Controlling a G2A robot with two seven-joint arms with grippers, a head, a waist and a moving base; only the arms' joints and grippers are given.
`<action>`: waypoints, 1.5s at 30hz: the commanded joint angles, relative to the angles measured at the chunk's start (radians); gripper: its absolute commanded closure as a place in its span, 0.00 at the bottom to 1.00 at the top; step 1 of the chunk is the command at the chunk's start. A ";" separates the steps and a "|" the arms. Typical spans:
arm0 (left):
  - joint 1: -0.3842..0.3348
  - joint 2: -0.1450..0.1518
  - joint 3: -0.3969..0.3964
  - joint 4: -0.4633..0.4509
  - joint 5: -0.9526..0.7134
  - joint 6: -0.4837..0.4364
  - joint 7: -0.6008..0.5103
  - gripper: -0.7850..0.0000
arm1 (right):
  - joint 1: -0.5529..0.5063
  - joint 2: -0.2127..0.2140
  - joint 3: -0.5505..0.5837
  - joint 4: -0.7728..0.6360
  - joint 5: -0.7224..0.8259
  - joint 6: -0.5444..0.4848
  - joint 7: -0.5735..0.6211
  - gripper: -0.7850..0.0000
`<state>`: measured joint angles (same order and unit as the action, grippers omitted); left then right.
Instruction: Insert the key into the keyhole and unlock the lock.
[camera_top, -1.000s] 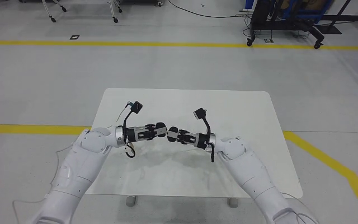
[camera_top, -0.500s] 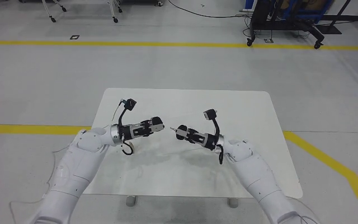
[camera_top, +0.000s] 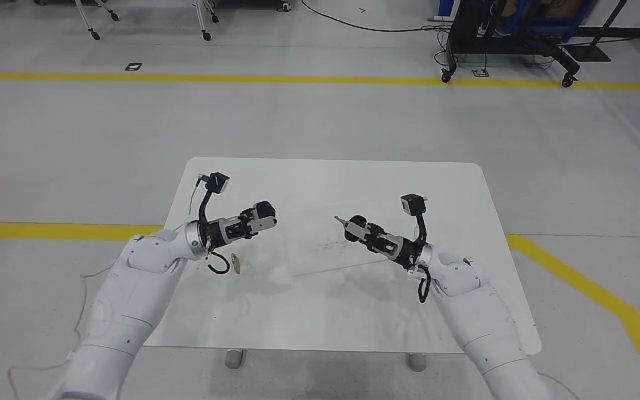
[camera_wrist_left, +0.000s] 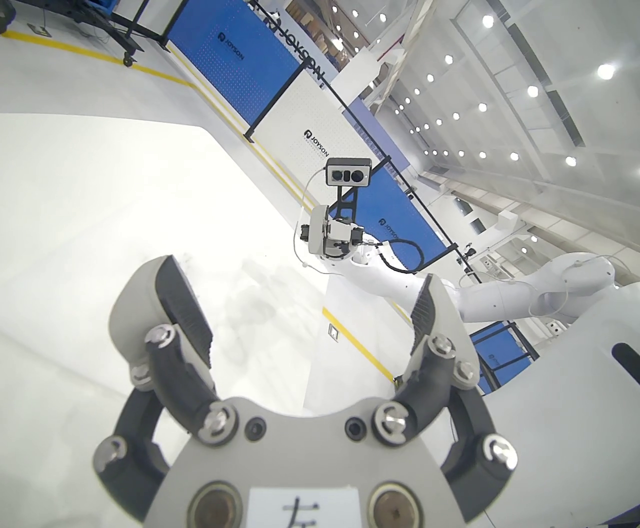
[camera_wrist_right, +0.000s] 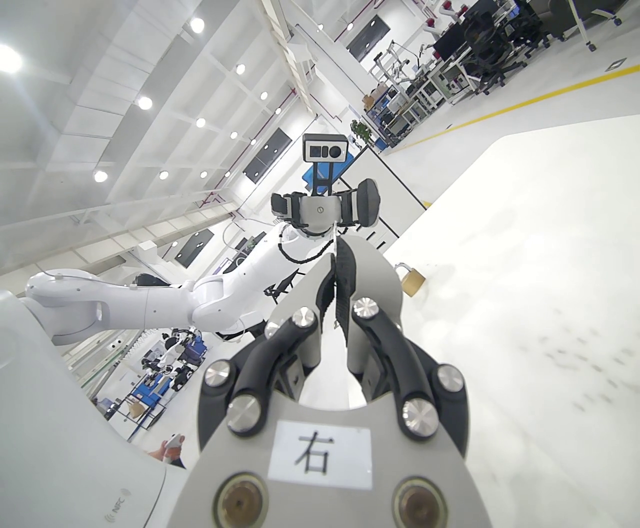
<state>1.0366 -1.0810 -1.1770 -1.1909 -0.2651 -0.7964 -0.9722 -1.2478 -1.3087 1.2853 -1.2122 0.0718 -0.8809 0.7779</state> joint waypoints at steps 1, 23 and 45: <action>0.030 0.014 -0.054 -0.053 0.231 0.036 0.109 0.00 | 0.000 0.000 0.000 0.000 0.000 0.000 0.000 1.00; 0.485 0.048 -0.143 -0.686 1.300 0.932 0.075 0.16 | 0.000 0.000 0.000 0.000 0.000 0.000 0.000 1.00; 0.344 0.009 -0.014 -0.556 1.359 1.075 -0.006 0.56 | 0.000 0.000 0.000 0.000 0.000 0.000 0.000 1.00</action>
<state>1.3793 -1.0720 -1.1929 -1.7452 1.0836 0.2800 -0.9753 -1.2478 -1.3087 1.2854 -1.2122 0.0717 -0.8809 0.7778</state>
